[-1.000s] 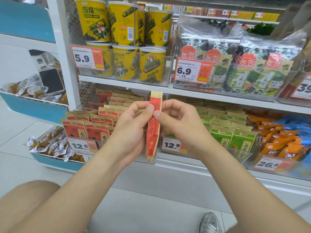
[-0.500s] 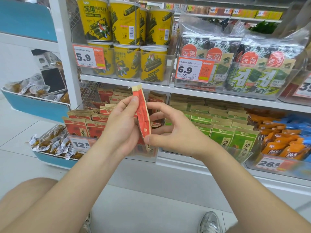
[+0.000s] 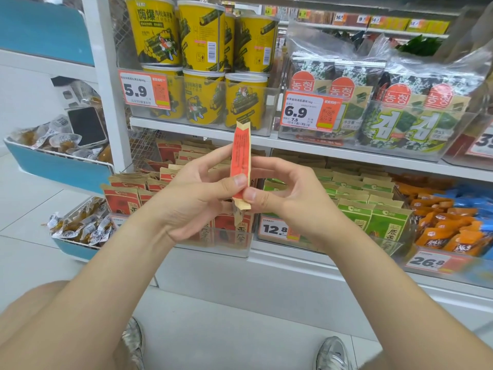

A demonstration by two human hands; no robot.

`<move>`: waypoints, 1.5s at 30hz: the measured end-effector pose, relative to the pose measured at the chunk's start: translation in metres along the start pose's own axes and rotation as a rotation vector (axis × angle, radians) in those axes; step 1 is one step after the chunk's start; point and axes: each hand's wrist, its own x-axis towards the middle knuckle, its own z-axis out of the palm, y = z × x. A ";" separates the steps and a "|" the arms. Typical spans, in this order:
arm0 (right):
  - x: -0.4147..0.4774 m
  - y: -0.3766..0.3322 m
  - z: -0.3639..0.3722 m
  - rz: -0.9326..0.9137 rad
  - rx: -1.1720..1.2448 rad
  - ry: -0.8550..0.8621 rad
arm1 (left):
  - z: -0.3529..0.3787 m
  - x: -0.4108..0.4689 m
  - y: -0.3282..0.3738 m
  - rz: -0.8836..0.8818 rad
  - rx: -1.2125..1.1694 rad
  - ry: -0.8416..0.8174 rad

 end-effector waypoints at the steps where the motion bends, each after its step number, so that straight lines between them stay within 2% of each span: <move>1: 0.000 0.000 0.001 0.000 -0.003 0.002 | 0.000 0.000 0.000 0.002 -0.004 0.001; 8: -0.002 -0.003 -0.002 0.000 -0.011 0.008 | -0.001 -0.001 0.001 -0.009 0.010 -0.022; 11: -0.001 -0.001 -0.001 -0.002 -0.118 0.037 | 0.008 -0.003 0.002 -0.044 -0.027 -0.043; 14: -0.002 0.004 0.006 -0.039 -0.336 0.105 | 0.021 -0.005 -0.006 -0.095 -0.063 -0.051; 16: -0.004 0.011 0.013 -0.081 -0.487 0.135 | 0.024 -0.007 -0.011 -0.111 0.032 -0.022; 19: -0.007 0.012 0.017 -0.152 -0.592 0.182 | 0.025 -0.008 -0.011 -0.090 0.132 0.006; 23: -0.004 0.007 0.005 -0.215 -0.679 0.342 | 0.017 -0.003 -0.006 0.041 0.363 0.071; 25: -0.001 0.007 0.002 -0.195 -0.623 0.373 | 0.011 -0.003 -0.003 0.085 0.523 0.050; 27: 0.003 0.007 0.001 -0.135 -0.444 0.347 | 0.009 -0.006 0.002 0.062 0.615 -0.003; 30: 0.008 0.006 -0.004 -0.112 -0.131 0.378 | 0.005 -0.008 0.007 0.037 0.687 -0.045; 32: 0.009 0.003 -0.005 -0.075 -0.039 0.396 | 0.005 -0.008 0.010 0.047 0.687 -0.033; 35: 0.009 -0.002 -0.004 -0.037 0.068 0.420 | 0.007 -0.007 0.008 0.098 0.661 0.084; 38: 0.009 -0.006 -0.002 0.061 0.159 0.535 | 0.005 -0.007 0.009 0.120 0.704 0.261; 41: 0.010 -0.008 -0.004 0.136 0.222 0.619 | 0.002 -0.003 0.002 0.073 0.542 0.367; 45: 0.012 -0.003 -0.002 0.189 0.201 0.588 | 0.005 0.002 -0.009 0.067 0.393 0.453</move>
